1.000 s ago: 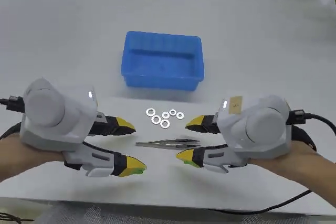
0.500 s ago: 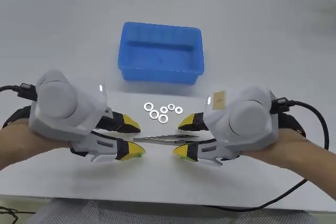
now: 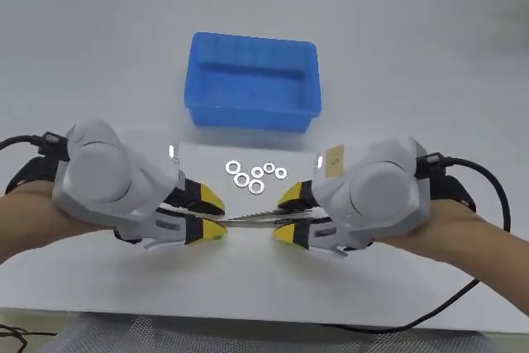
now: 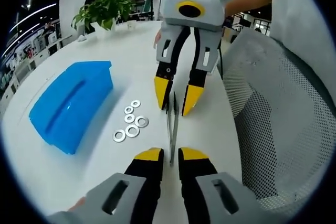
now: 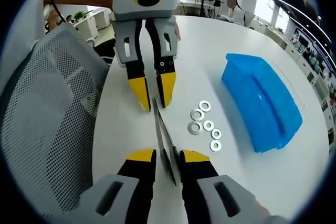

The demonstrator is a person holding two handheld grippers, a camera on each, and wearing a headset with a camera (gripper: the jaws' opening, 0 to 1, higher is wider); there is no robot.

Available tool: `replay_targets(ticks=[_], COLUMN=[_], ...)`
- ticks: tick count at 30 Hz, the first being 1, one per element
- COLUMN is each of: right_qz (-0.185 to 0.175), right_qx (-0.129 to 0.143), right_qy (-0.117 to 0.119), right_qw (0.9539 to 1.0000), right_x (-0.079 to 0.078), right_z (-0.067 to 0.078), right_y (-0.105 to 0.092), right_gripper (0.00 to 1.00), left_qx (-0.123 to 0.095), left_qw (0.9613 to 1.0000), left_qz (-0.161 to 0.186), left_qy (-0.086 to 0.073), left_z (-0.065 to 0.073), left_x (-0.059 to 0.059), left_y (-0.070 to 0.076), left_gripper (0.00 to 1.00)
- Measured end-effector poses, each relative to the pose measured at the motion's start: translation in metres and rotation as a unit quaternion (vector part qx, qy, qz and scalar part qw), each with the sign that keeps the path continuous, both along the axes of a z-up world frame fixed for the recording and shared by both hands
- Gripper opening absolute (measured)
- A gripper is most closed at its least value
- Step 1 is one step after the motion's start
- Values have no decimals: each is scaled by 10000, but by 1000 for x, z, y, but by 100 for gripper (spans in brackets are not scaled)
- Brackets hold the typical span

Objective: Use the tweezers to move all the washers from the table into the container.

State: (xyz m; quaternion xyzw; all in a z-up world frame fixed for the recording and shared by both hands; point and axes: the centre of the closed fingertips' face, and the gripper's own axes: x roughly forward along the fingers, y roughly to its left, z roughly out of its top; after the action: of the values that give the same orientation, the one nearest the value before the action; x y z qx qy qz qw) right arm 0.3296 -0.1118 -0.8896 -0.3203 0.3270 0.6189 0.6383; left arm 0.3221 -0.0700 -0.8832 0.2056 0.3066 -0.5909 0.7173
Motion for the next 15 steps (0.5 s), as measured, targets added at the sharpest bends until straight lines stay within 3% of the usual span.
replay_targets(ticks=[9, 15], right_qz=[254, 176], right_qx=[-156, -130], right_qy=[-250, -230], right_qw=[9992, 9995], right_x=[0, 0], right_z=[-1, -1], right_y=[1, 2], right_gripper=[12, 11], left_qx=[69, 57], left_qw=[9996, 9992], left_qz=[-89, -85], left_qy=[-256, -380], left_z=[0, 1], left_x=[2, 3], left_y=[1, -1], left_gripper=[10, 7])
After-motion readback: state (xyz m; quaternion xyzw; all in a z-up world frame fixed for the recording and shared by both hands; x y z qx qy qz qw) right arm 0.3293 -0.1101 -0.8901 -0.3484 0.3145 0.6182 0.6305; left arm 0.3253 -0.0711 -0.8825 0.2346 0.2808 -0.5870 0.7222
